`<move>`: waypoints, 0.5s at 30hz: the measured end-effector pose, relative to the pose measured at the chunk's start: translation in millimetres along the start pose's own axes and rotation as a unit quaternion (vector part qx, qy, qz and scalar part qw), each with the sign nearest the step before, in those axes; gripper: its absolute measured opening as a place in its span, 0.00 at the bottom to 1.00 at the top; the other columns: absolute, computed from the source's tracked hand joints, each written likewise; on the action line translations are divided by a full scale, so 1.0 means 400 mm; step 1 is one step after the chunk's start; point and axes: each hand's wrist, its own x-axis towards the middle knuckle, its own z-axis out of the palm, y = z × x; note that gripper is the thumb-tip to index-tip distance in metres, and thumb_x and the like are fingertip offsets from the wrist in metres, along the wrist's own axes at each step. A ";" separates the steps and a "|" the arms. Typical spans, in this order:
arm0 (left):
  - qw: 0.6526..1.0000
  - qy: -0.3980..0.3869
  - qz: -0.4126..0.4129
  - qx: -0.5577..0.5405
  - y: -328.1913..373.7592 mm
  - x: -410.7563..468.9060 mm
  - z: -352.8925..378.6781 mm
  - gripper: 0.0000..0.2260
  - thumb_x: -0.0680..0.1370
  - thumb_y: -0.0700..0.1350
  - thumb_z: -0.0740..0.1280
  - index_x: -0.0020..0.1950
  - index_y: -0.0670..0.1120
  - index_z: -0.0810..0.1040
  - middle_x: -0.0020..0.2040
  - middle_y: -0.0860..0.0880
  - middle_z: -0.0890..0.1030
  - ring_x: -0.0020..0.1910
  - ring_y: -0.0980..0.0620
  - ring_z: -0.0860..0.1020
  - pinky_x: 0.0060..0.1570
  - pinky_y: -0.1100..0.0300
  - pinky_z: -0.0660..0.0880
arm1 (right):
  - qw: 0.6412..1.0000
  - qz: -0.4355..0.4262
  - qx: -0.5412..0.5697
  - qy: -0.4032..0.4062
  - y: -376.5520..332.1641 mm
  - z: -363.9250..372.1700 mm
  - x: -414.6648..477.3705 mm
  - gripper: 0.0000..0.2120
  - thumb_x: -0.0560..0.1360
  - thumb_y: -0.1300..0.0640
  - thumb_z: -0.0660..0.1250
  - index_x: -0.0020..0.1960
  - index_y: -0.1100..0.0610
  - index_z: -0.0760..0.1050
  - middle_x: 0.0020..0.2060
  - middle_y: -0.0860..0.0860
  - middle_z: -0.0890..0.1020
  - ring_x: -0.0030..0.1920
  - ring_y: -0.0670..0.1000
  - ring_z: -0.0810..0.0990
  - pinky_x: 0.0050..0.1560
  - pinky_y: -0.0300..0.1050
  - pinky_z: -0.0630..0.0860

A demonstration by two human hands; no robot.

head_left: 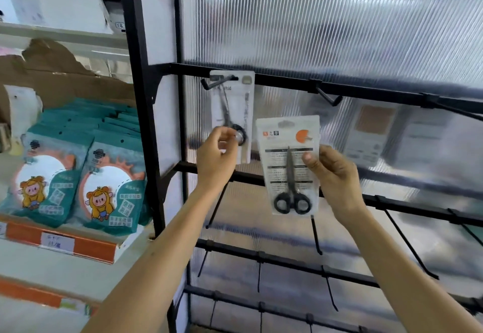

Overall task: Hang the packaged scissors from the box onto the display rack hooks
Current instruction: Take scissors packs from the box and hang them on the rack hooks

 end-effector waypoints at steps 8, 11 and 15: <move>0.991 -0.050 0.003 -0.123 0.108 -0.060 0.001 0.08 0.79 0.40 0.60 0.44 0.50 0.75 0.38 0.53 0.80 0.37 0.60 0.78 0.36 0.73 0.70 | 0.994 -0.070 0.073 0.028 -0.077 -0.068 -0.056 0.08 0.71 0.56 0.64 0.43 0.47 0.81 0.40 0.42 0.84 0.46 0.43 0.80 0.50 0.37 0.76; 0.989 -0.070 0.001 -0.131 0.130 -0.073 0.004 0.07 0.79 0.40 0.60 0.45 0.48 0.76 0.39 0.51 0.81 0.38 0.57 0.80 0.36 0.69 0.73 | 0.993 -0.061 0.093 0.032 -0.092 -0.078 -0.061 0.07 0.70 0.53 0.65 0.42 0.45 0.82 0.41 0.43 0.84 0.46 0.45 0.80 0.53 0.45 0.77; 0.988 -0.081 0.015 -0.133 0.151 -0.090 0.018 0.08 0.79 0.39 0.60 0.45 0.47 0.77 0.38 0.51 0.80 0.38 0.54 0.80 0.45 0.60 0.76 | 0.994 -0.050 0.093 0.041 -0.102 -0.094 -0.075 0.07 0.72 0.55 0.66 0.42 0.45 0.82 0.41 0.44 0.84 0.46 0.45 0.81 0.53 0.46 0.78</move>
